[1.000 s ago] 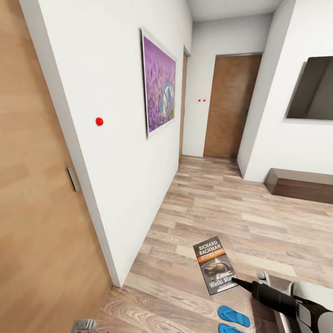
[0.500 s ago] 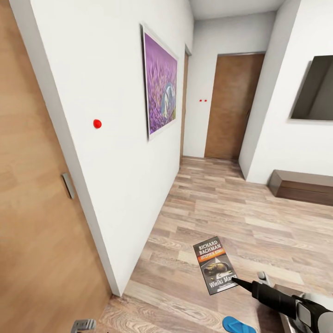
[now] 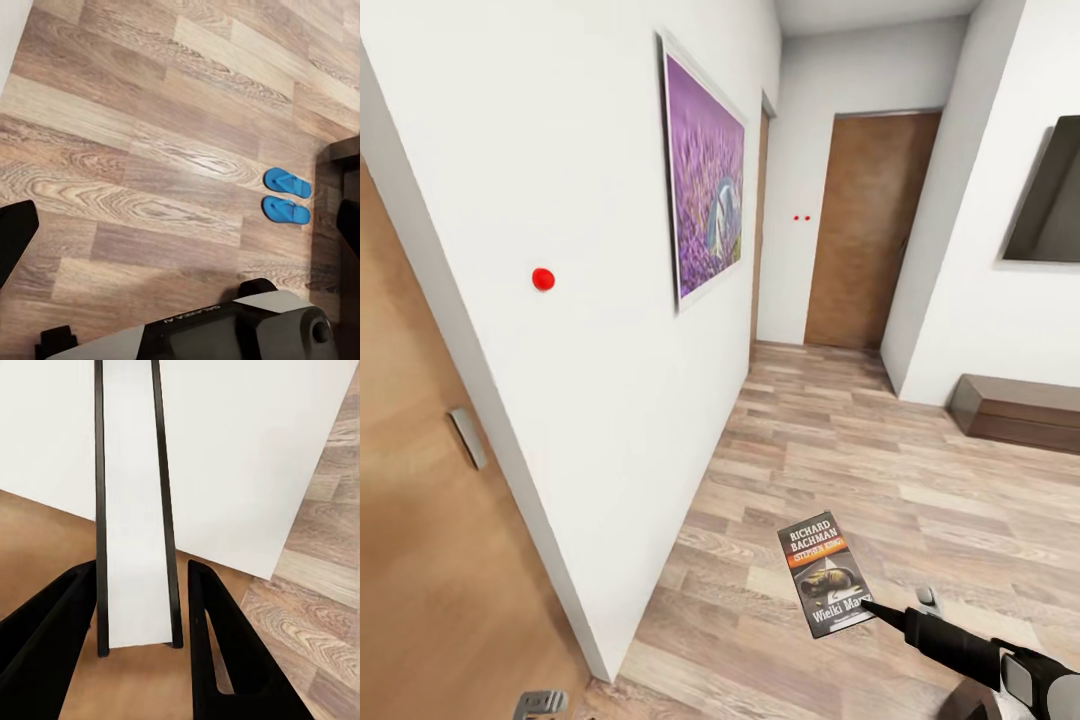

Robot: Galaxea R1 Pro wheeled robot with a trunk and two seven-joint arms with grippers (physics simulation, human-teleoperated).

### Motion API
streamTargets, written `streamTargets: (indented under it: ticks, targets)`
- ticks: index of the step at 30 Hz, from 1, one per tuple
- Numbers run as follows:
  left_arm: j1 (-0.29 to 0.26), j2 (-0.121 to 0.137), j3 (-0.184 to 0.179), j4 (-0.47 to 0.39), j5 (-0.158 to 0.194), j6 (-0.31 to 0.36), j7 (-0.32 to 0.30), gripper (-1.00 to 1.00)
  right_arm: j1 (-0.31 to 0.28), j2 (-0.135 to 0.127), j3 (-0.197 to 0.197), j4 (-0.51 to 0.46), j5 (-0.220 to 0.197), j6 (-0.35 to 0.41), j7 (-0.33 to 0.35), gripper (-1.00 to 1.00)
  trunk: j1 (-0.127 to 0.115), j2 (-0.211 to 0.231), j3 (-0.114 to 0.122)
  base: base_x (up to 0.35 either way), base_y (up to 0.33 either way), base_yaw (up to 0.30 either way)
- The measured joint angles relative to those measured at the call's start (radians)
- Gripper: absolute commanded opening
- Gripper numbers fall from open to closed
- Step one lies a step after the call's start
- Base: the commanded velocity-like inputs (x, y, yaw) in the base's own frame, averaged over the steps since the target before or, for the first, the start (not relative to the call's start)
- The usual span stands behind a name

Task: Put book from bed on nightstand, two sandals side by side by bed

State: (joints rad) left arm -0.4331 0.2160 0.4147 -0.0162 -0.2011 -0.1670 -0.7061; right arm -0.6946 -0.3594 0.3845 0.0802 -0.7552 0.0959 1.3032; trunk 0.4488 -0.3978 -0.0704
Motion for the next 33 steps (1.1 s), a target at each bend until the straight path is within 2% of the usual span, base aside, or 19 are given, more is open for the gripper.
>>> streamTargets:
  ticks: [6, 16, 21, 27, 29, 33]
  targets:
    - [0.000, 0.000, 0.000, 0.000, 0.000, 0.000, -0.001, 1.00, 0.000, 0.000, 0.001, 0.000, 0.000, 0.000, 0.000, -1.00, 0.000, 0.000, 0.000, 0.304, 0.045, 0.000]
    - [0.000, 0.000, 0.000, 0.000, 0.000, 0.000, -0.001, 1.00, 0.000, 0.001, -0.003, 0.000, 0.000, 0.000, 0.000, -1.00, 0.001, 0.000, 0.000, 0.045, 0.003, 0.000]
    - [0.001, 0.000, -0.001, 0.000, 0.000, 0.001, 0.000, 1.00, 0.000, 0.000, -0.003, 0.000, 0.000, 0.000, 0.000, -1.00, 0.000, 0.000, 0.000, 0.222, 0.056, 0.000]
    - [0.001, -0.018, -0.002, 0.000, -0.001, 0.001, 0.007, 1.00, 0.000, 0.000, -0.004, 0.000, 0.000, 0.000, 0.001, -1.00, 0.000, 0.000, 0.000, 0.130, 0.034, 0.000]
    - [0.001, -0.035, -0.002, 0.000, -0.003, 0.002, 0.043, 1.00, 0.000, 0.001, -0.004, 0.000, 0.000, 0.000, 0.001, -1.00, 0.001, 0.000, 0.000, 0.019, 0.004, 0.000]
    - [0.006, -0.094, -0.004, 0.000, -0.005, 0.000, 0.207, 1.00, 0.000, 0.000, -0.004, 0.000, 0.000, 0.000, 0.002, -1.00, 0.001, 0.000, 0.000, 0.005, 0.001, 0.000]
